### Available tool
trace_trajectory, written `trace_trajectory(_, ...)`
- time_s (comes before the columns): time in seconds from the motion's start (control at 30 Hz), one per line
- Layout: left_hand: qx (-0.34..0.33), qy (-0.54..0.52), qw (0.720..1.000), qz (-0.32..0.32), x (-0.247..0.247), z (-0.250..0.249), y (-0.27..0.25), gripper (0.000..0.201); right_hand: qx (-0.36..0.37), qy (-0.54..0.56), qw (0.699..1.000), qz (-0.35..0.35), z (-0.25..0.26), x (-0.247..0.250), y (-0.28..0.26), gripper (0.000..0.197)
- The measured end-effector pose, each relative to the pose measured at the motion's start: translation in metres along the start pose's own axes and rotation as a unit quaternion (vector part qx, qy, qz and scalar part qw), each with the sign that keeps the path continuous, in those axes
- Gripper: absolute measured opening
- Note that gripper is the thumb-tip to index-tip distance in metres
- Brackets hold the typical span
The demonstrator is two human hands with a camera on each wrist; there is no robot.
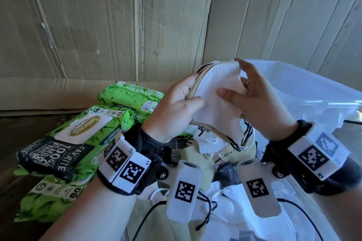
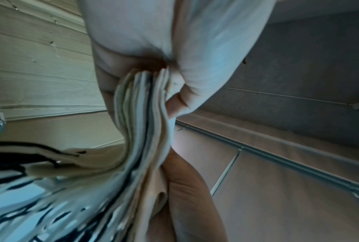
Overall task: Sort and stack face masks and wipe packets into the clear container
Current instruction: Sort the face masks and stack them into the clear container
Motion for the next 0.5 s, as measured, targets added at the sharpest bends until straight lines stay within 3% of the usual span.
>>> trace_trajectory(0.13, -0.022, 0.041, 0.999, 0.007, -0.001, -0.004, -0.001, 0.065, 0.001, -0.036, 0.999, 0.032, 0.001, -0.005, -0.001, 0.036)
trace_trajectory(0.27, -0.032, 0.074, 0.997, -0.023, 0.001, -0.002, -0.001, 0.067, -0.014, -0.007, 0.994, 0.107, 0.000, -0.013, -0.003, 0.041)
trace_trajectory(0.33, -0.019, 0.068, 0.996, -0.047, 0.003, 0.002, -0.001, 0.064, 0.004, 0.000, 0.996, 0.095, 0.002, -0.011, -0.002, 0.029)
trace_trajectory(0.4, -0.012, 0.086, 0.995, -0.049, 0.004, 0.006, 0.000, 0.073, 0.021, -0.001, 0.998, 0.067, 0.000, -0.010, 0.001, 0.023)
trace_trajectory(0.5, -0.064, 0.144, 0.987, -0.016, 0.002, 0.005, 0.002, 0.076, 0.045, -0.051, 0.996, 0.058, -0.005, -0.013, 0.009, 0.026)
Point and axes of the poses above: each hand's wrist, its own y-axis towards the middle knuckle, its own x-axis out of the back of the hand, z = x × y, the point moved 5 cm from there along y, towards the middle knuckle, and after that the axes turned 3 degrees about -x, right-handed, at the moved point
